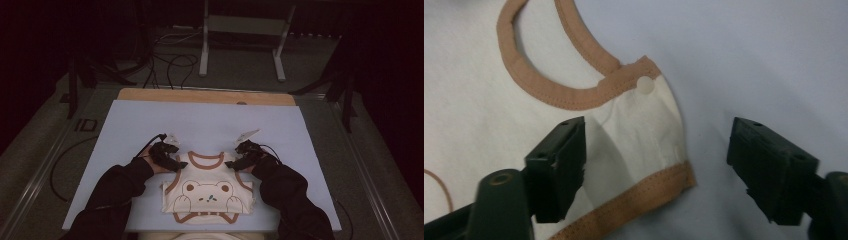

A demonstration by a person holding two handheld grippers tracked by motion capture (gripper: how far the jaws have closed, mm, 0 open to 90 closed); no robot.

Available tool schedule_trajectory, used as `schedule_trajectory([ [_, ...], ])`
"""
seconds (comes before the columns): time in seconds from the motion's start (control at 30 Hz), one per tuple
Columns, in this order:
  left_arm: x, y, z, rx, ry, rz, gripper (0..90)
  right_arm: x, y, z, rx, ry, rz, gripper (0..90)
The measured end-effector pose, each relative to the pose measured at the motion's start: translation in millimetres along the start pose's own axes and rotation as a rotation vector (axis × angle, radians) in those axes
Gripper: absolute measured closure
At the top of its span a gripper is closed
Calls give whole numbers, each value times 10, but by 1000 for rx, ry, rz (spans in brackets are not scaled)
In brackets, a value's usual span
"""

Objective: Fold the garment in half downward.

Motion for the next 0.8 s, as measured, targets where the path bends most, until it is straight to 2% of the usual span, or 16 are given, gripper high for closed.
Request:
schedule_trajectory([
  [0.13,-54,-3,-14,-5,12,8,407,10,-21,8,14,-31,31,389],
  [0.2,-80,6,-22,-14,6,18,430,44,-32,8,26,-47,18,459],
  [0.27,-72,3,-25,-15,0,19,447,74,-37,2,36,-40,14,506],
  [0.4,-88,3,-35,-13,-4,19,551,91,-41,3,39,-50,13,594],
  [0.43,-97,4,-39,-11,-6,18,575,110,-46,2,45,-40,10,633],
  [0.5,-113,3,-45,1,-8,24,628,131,-46,0,48,-64,1,702],
  [0.53,-125,4,-49,4,-9,26,639,145,-50,0,55,-59,0,713],
  [0.57,-130,4,-50,4,-14,29,663,143,-45,-2,55,-79,2,742],
  [0.63,-132,3,-52,4,-31,32,704,167,-42,-4,60,-60,-5,783],
  [0.7,-125,1,-52,5,-45,37,768,172,-40,-5,59,-67,-10,812],
  [0.73,-140,4,-53,1,-51,54,806,177,-40,-6,60,-65,-9,814],
  [0.8,-153,6,-58,2,-53,54,846,180,-41,-9,63,-61,-11,821],
])
Point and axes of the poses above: each handheld gripper's, and its own axes: y roughly forward along the jaws, z roughly out of its underside, x roughly to its left, the point moved 9 cm from there along y, roughly forward along the jaws, and after that the axes turned 1 degree about x, right-handed, at the moved point
